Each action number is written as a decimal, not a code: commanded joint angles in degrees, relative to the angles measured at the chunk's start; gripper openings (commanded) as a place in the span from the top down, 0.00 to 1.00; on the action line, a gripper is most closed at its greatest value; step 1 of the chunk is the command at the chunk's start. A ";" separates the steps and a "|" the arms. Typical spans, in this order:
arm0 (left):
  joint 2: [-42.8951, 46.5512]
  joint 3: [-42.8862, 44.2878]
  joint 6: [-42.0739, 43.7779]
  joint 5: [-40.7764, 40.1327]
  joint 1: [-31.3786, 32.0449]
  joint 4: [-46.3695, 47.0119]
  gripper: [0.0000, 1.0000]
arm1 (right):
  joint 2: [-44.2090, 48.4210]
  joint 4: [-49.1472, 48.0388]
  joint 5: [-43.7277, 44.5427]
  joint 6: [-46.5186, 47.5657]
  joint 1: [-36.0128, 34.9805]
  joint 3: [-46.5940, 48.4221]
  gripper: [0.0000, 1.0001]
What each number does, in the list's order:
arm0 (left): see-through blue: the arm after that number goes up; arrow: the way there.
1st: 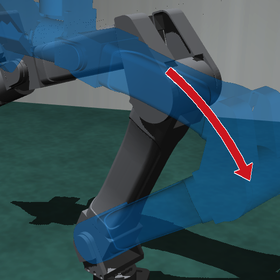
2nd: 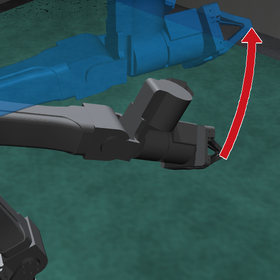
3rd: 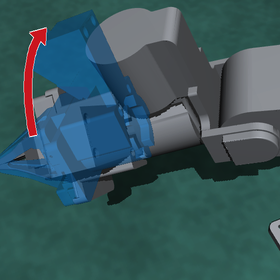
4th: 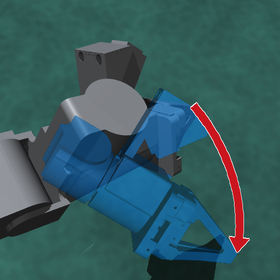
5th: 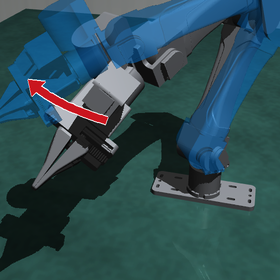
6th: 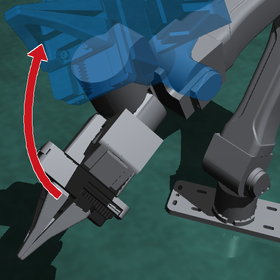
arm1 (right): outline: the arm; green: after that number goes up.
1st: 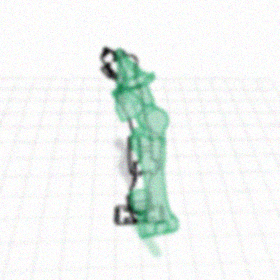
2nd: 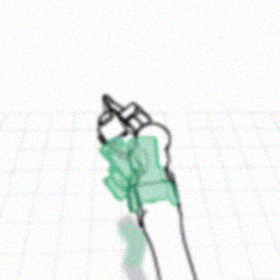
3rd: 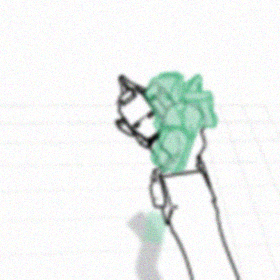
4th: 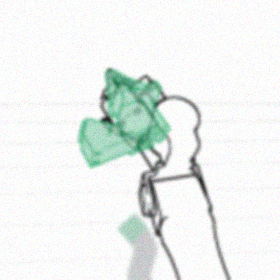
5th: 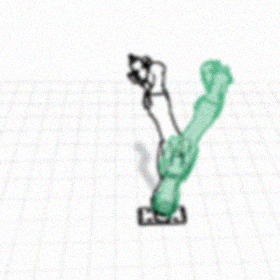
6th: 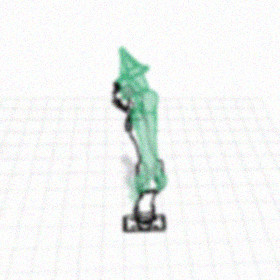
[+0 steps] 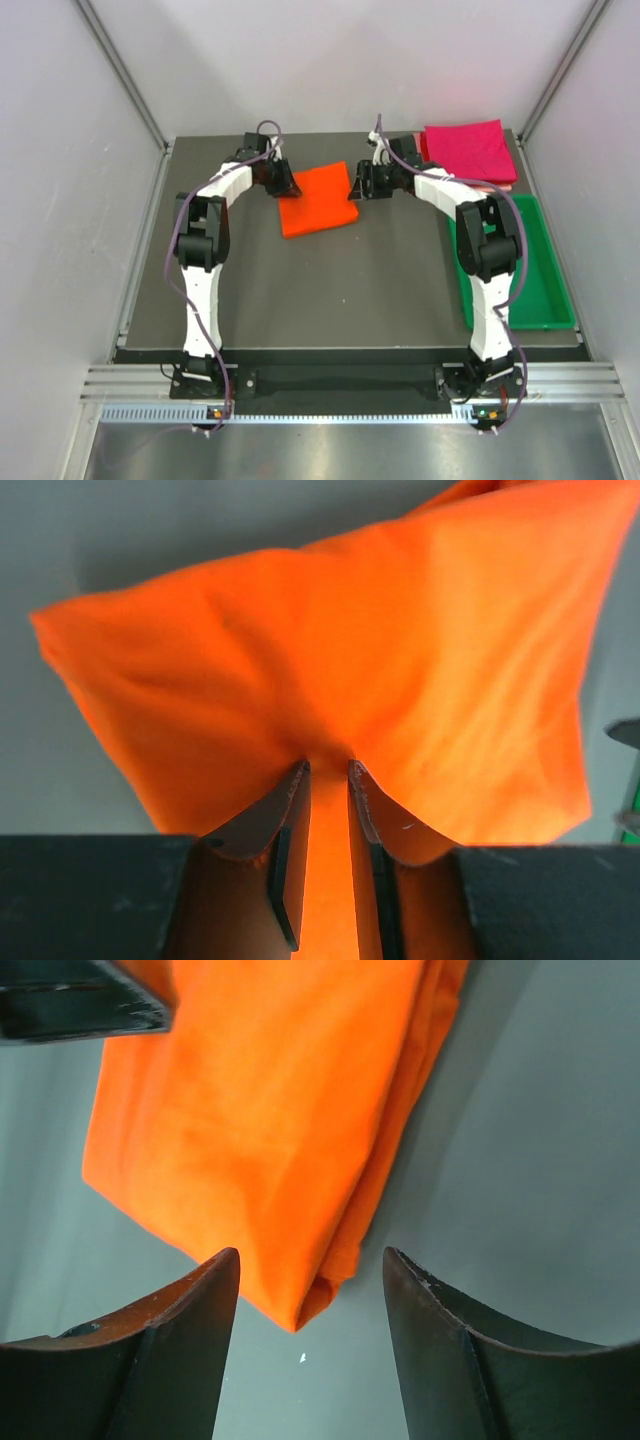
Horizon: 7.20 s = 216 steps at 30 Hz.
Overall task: Fold and stack the t-shirts
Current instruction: Fold the tshirt, then neatly place the folded tshirt to the corner
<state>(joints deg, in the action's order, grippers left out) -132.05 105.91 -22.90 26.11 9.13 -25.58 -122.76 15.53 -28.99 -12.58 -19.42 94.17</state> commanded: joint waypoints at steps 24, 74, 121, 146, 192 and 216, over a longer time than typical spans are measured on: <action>-5.32 3.07 4.78 -6.67 -1.39 -1.04 0.71 | -2.13 -6.22 -1.16 2.12 -1.85 -7.78 1.00; 19.46 -26.89 -0.75 -3.25 0.19 -5.00 1.00 | 2.95 -6.21 -3.00 -1.40 -2.03 -11.72 1.00; -3.56 8.95 6.02 -8.79 4.32 -6.66 0.71 | -7.66 3.81 6.93 -1.31 3.25 7.69 0.77; 20.85 -4.37 7.69 -3.61 2.65 -16.96 0.67 | 0.68 -3.75 0.60 -3.68 4.13 -3.20 0.42; 36.95 -32.52 5.14 2.37 2.83 -6.41 0.67 | 8.93 -0.94 7.20 8.00 1.75 2.60 1.00; 37.74 -33.22 5.32 1.84 2.91 -6.41 0.67 | 18.17 17.60 12.82 24.36 13.61 15.68 1.00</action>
<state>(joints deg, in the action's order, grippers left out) -95.85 73.34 -18.63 27.46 11.79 -33.85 -106.76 31.53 -14.90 9.30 -7.03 103.90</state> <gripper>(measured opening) 0.327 0.027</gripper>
